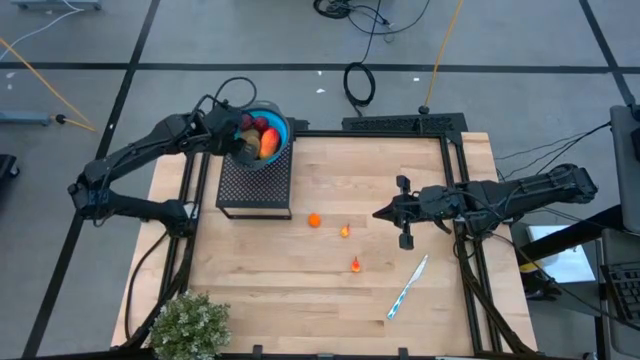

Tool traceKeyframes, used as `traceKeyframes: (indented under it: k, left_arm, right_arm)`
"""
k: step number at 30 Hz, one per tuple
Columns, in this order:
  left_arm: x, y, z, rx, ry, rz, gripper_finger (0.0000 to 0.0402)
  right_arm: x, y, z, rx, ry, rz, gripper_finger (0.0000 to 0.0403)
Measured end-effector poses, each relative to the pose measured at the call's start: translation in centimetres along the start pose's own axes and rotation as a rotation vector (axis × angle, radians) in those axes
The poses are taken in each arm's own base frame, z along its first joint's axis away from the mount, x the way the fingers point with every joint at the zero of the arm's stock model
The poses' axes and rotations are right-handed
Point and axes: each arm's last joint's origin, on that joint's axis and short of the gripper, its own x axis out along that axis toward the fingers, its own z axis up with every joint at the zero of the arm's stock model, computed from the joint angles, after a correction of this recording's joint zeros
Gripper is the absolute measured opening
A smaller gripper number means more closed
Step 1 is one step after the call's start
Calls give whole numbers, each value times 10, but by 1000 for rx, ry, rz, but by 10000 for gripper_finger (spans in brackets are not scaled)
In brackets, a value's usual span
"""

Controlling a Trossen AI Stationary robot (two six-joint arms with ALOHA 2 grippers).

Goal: Pick & Place Fruit
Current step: Put the orange into the blue strainer bowl on the shelf

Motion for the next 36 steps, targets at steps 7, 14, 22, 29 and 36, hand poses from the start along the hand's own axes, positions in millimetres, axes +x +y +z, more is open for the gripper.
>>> traceKeyframes:
  k: [7, 14, 22, 29, 36]
  left_arm:
    - [-32, 10, -11, -153, -64, -134, 195]
    - [-74, 10, -34, -109, -166, -329, 166]
    - [-107, 8, -51, 70, -328, -510, 110]
    - [-110, 4, -64, 186, -345, -587, 45]
    - [-95, 1, -83, 193, -444, -696, 8]
  right_arm:
    - [0, 0, 0, 1, -2, 0, 1]
    - [0, 1, 0, -24, -3, 9, 2]
    - [5, 7, 3, -108, -28, 184, 2]
    - [28, 14, 6, -181, -67, 265, 1]
    - [55, 18, -2, -211, -14, 265, 1]
